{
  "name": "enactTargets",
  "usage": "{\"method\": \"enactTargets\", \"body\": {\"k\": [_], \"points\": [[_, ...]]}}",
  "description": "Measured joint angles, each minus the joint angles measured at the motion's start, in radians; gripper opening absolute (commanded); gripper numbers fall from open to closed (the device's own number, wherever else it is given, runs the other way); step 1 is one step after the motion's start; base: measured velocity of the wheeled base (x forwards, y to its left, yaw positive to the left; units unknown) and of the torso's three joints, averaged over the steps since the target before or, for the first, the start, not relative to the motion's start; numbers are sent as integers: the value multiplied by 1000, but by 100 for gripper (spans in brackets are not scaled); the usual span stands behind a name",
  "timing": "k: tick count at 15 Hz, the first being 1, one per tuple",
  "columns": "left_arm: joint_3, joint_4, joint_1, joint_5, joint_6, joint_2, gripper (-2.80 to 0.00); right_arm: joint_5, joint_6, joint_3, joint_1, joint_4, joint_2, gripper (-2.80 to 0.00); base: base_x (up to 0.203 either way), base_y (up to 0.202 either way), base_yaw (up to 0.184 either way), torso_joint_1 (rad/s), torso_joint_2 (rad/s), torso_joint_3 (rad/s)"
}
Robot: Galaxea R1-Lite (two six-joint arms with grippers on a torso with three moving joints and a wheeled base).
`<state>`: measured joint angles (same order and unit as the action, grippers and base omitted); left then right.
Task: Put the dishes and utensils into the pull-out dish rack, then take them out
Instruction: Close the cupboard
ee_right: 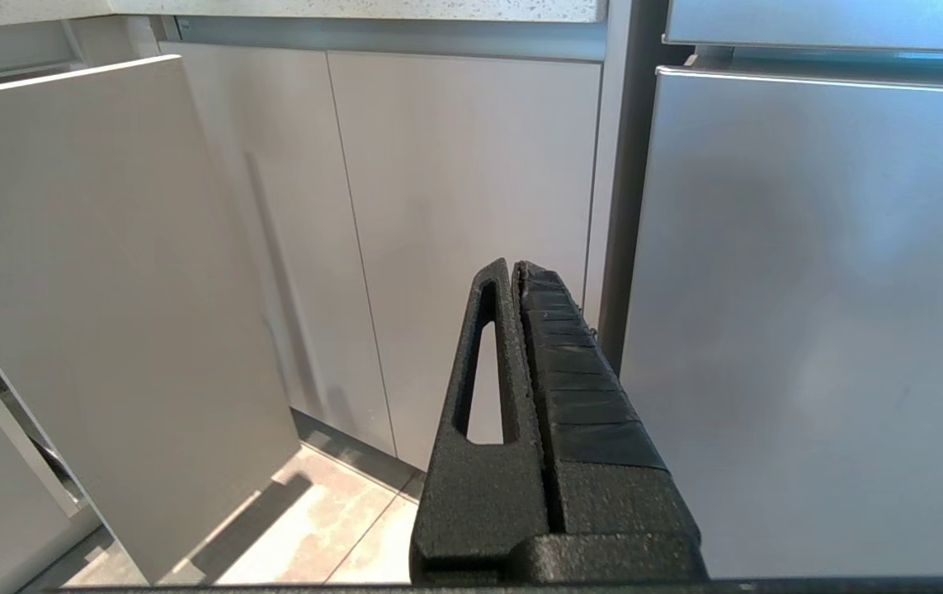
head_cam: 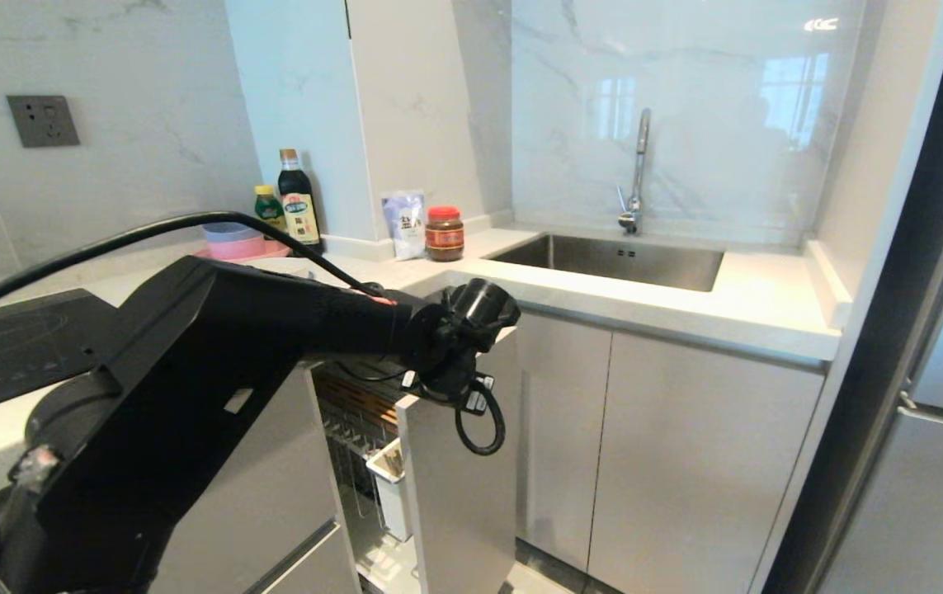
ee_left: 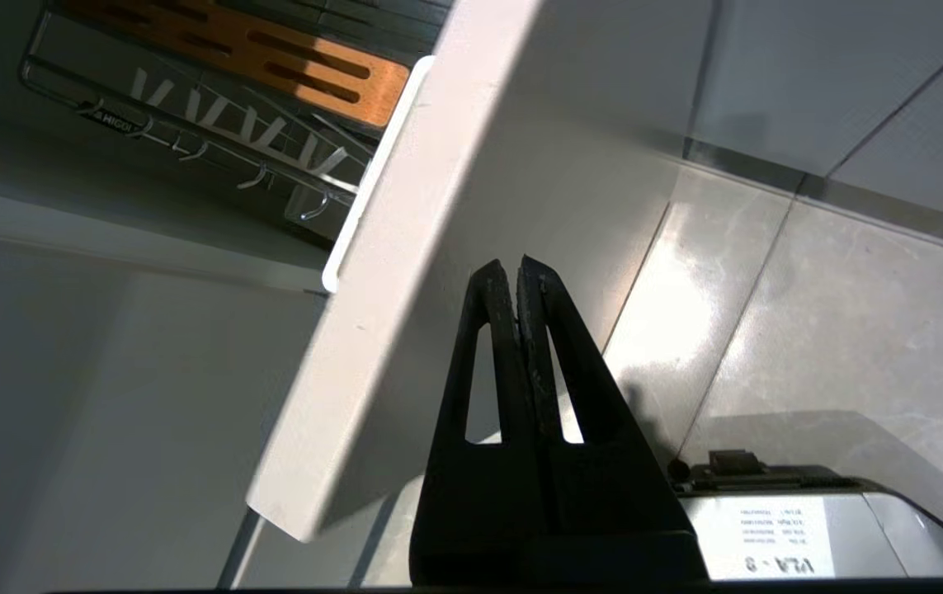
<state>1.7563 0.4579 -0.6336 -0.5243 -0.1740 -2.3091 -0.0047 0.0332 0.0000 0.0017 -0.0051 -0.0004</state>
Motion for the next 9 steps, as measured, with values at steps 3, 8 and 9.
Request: {"method": "enactTargets", "body": {"k": [3,8,9], "points": [[15,0,38,0,15,-5,-280,0,0,0,0,1,0,-280,0,0,0,0,0,0],[55,0,107,2,31,-28,-280,0,0,0,0,0,0,-280,0,0,0,0,0,0],[66,0,120,-1,32,-35,-280,0,0,0,0,1,0,-280,0,0,0,0,0,0]]}}
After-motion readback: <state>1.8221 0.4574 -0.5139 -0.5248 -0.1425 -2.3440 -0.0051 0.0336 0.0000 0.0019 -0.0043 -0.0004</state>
